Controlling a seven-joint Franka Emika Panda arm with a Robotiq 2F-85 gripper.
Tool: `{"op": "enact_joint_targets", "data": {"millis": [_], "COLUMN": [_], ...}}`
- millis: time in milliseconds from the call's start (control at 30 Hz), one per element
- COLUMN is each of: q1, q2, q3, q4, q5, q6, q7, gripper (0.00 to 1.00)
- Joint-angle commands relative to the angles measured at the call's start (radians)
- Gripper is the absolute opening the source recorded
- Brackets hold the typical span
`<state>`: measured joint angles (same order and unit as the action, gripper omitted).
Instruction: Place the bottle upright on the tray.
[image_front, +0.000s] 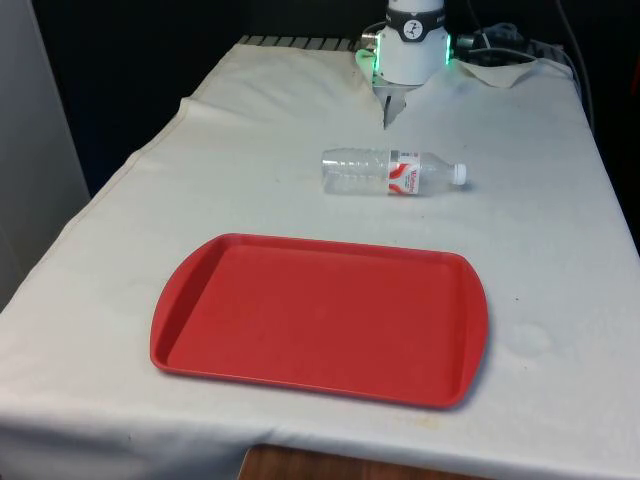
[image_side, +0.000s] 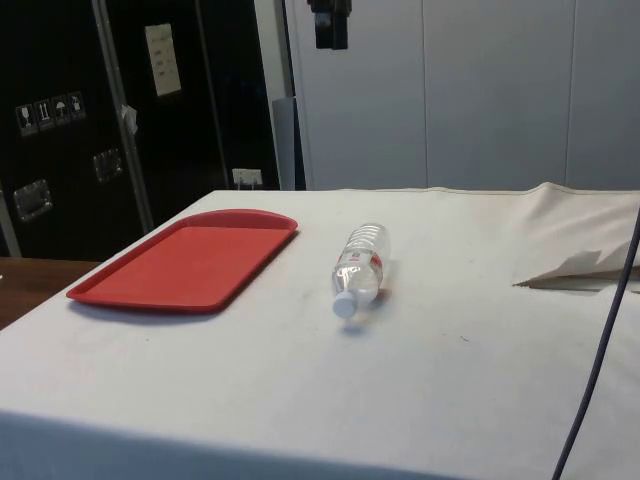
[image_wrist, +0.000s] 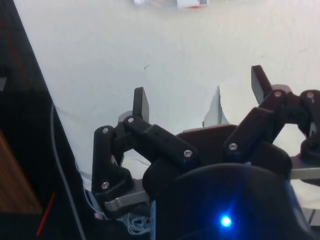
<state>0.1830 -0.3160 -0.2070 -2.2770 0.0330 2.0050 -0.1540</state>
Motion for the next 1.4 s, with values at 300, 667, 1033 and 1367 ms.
{"op": "enact_joint_targets", "data": {"millis": [300, 667, 1033, 1367], "q1": [-0.001, -0.004, -0.005, -0.007], "q2": [0.008, 0.016, 0.015, 0.015], "q3": [-0.001, 0.0, 0.0, 0.0], "q4": [-0.013, -0.01, -0.012, -0.012], "q5": [0.0, 0.001, -0.003, -0.002], "q6": [0.011, 0.0, 0.006, 0.006], "q7": [-0.104, -0.192, -0.289, -0.384], "gripper": [1.0, 1.0, 1.0, 1.0]}}
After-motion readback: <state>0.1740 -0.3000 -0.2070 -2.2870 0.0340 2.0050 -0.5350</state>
